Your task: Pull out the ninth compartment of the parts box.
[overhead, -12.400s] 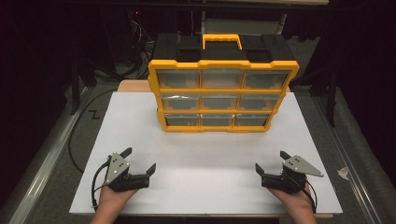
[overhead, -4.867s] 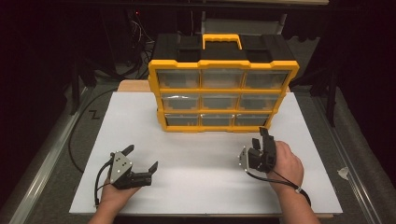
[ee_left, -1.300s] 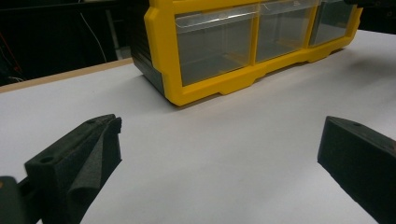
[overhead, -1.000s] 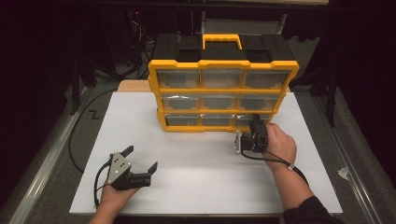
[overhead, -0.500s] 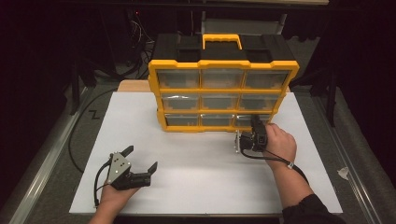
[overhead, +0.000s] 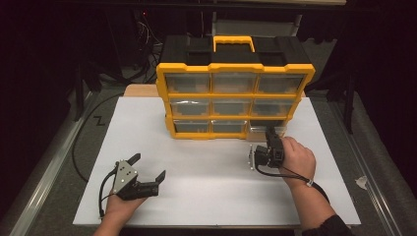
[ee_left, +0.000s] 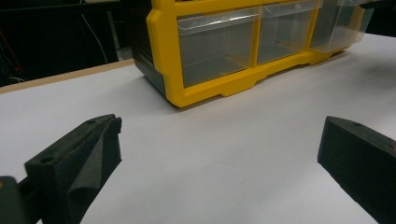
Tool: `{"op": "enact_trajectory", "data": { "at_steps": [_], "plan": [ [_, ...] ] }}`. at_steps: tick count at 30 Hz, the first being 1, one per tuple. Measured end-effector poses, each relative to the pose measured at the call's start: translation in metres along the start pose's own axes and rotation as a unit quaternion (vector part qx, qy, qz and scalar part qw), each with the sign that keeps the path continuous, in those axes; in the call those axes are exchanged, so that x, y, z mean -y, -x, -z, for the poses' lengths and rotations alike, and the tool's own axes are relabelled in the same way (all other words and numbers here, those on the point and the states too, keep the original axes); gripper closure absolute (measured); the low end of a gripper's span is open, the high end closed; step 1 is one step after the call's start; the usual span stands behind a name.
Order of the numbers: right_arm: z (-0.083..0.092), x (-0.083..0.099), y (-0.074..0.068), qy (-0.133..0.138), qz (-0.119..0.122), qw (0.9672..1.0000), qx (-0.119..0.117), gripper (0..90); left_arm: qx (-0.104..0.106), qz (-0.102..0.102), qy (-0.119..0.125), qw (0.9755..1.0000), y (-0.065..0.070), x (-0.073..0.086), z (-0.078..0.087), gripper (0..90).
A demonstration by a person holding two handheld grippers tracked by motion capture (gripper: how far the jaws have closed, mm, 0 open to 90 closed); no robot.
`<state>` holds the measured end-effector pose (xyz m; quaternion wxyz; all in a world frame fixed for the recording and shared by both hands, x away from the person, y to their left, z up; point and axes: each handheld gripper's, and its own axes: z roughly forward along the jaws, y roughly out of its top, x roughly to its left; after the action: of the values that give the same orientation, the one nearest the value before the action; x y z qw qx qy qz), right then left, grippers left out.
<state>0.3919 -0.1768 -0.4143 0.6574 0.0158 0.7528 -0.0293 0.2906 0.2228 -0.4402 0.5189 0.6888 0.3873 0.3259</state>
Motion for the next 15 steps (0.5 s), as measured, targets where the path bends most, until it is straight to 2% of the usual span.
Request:
{"op": "enact_trajectory", "data": {
  "at_steps": [8,15],
  "plan": [
    [0.014,0.000,-0.003,0.003,-0.007,1.0000,-0.001,79.0,-0.001,-0.001,0.002,1.0000,0.000,0.000,0.001,0.2],
    [0.023,0.002,-0.003,0.008,0.000,1.0000,0.001,79.0,0.000,-0.001,0.002,1.0000,0.000,0.000,0.000,0.2]
  ]
}}
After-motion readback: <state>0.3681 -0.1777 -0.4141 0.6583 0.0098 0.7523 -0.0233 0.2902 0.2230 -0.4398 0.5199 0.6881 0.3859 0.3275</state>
